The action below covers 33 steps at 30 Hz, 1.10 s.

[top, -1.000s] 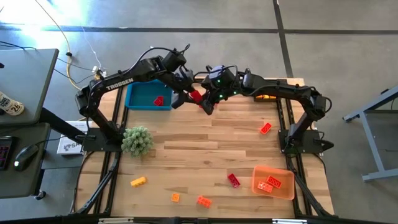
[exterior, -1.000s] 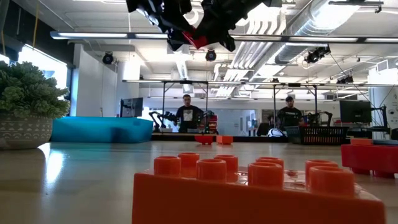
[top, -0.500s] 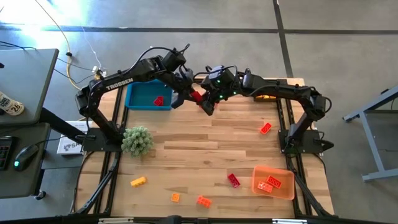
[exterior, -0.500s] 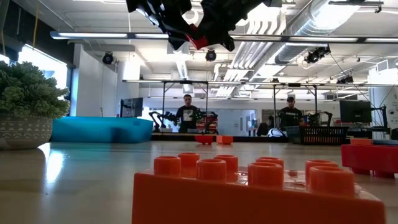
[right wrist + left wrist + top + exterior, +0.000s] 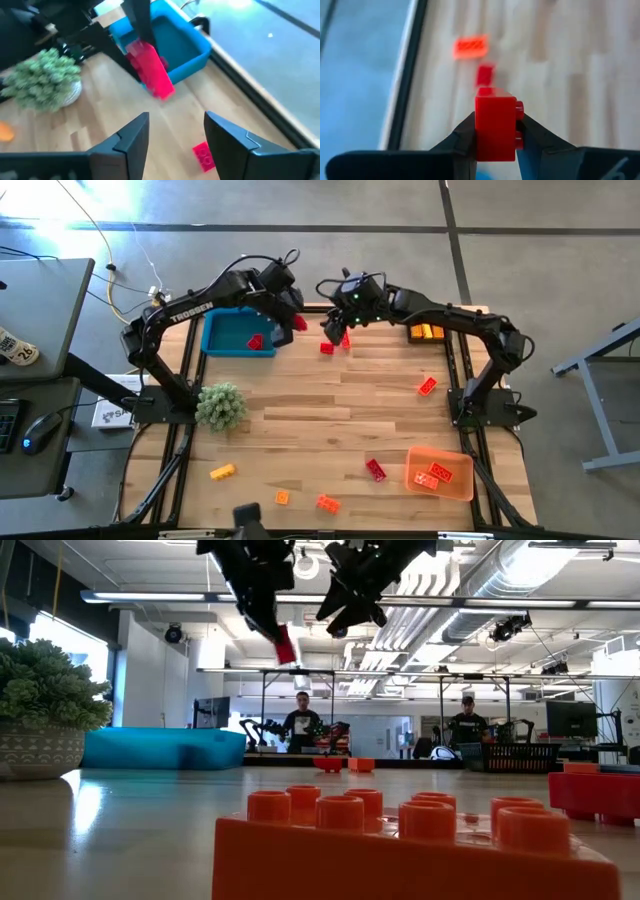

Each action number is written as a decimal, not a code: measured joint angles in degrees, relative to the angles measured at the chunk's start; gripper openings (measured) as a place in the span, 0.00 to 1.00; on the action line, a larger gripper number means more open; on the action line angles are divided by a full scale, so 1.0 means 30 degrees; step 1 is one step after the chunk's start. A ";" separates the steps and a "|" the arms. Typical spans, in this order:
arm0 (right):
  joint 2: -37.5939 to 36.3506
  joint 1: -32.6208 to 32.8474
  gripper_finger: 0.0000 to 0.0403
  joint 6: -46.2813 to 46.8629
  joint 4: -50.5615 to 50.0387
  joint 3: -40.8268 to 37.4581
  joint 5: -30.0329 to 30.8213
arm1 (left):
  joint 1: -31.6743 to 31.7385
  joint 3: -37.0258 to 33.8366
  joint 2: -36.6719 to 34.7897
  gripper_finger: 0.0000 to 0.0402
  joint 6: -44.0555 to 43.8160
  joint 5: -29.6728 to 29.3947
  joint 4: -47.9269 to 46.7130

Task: Sort & place blocks by color
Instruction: Put the red game piece into the blue bin

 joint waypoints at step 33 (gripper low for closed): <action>0.3721 -0.3401 0.44 0.1745 0.0145 0.0000 -0.0509 | 0.4053 -0.4488 -0.0007 0.26 -0.3374 -0.5259 -0.3850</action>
